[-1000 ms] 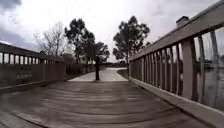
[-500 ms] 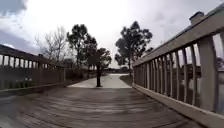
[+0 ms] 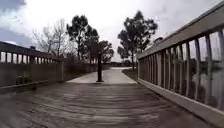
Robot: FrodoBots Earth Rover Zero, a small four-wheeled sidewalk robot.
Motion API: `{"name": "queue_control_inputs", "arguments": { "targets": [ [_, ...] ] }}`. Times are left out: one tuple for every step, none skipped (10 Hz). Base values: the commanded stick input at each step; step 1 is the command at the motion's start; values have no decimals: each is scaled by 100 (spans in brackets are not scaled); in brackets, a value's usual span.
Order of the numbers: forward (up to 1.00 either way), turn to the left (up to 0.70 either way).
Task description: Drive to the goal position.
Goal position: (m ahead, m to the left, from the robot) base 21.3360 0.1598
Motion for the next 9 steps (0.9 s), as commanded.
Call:
{"name": "queue_control_inputs", "arguments": {
  "targets": [
    [85, 0],
    [85, 0],
    [85, -5],
    [85, -22],
    [85, -34],
    [85, -26],
    [85, -6],
    [85, 0],
    [85, 0]
  ]
}}
